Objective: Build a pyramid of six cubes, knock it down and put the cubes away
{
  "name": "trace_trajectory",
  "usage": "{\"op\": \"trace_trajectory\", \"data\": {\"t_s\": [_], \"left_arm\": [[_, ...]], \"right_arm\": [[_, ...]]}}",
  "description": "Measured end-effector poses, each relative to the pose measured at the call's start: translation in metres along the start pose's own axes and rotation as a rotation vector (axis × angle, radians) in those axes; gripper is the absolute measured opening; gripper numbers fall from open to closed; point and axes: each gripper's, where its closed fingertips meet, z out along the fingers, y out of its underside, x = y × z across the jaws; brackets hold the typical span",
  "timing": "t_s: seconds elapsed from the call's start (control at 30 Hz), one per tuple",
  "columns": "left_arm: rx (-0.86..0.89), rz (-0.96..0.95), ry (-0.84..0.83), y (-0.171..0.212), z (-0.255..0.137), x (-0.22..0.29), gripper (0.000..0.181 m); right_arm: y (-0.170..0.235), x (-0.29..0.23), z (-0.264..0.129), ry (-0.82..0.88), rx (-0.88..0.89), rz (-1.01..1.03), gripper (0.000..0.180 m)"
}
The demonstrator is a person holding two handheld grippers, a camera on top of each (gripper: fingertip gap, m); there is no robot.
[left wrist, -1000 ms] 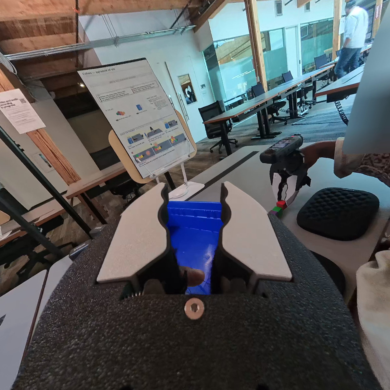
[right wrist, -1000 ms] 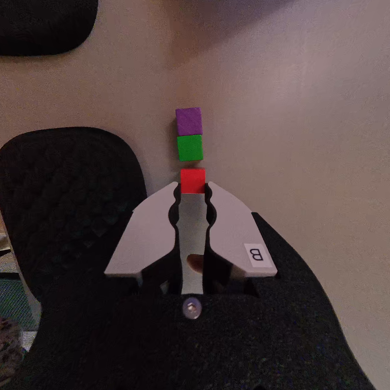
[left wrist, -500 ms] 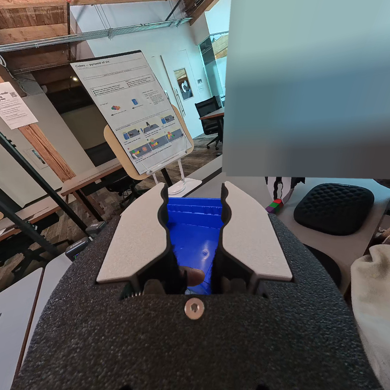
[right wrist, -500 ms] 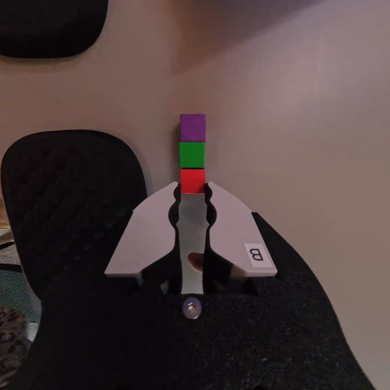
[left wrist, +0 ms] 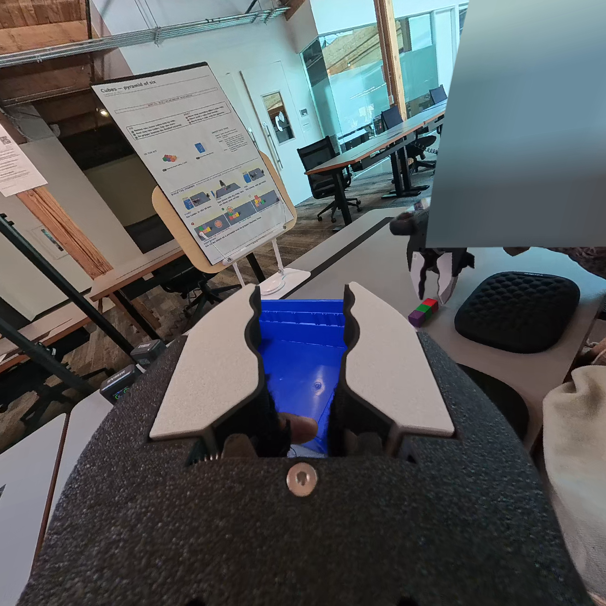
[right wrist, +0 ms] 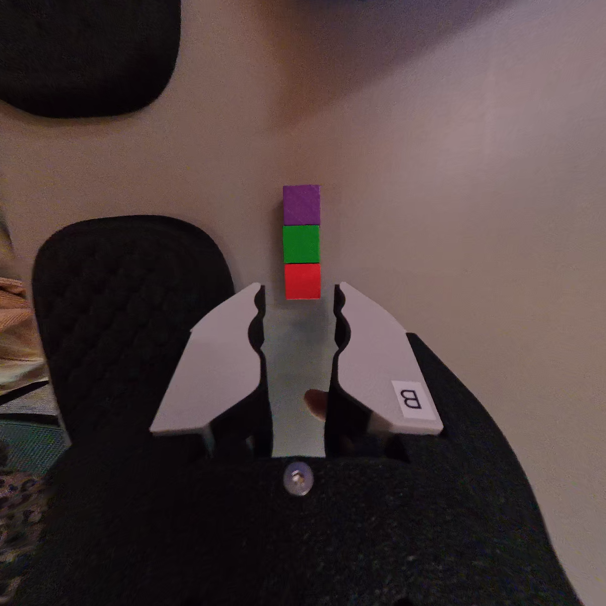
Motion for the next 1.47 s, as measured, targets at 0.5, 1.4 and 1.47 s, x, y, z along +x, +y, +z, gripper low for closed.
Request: {"op": "trace_trajectory", "data": {"t_s": [0.5,1.4,1.47], "left_arm": [[-0.15,-0.013,0.027,0.028,-0.005,0.001,0.051],[-0.211,-0.01,0.019,0.039,0.0,-0.003,0.052],[-0.217,-0.005,0.024,0.039,0.004,-0.001,0.052]], "right_arm": [[-0.294,0.065,0.011,0.141,0.252,0.176,0.061],[-0.134,-0.01,-0.068,0.167,0.109,-0.187,0.022],[-0.089,-0.013,-0.062,0.159,0.047,-0.189,0.022]]}}
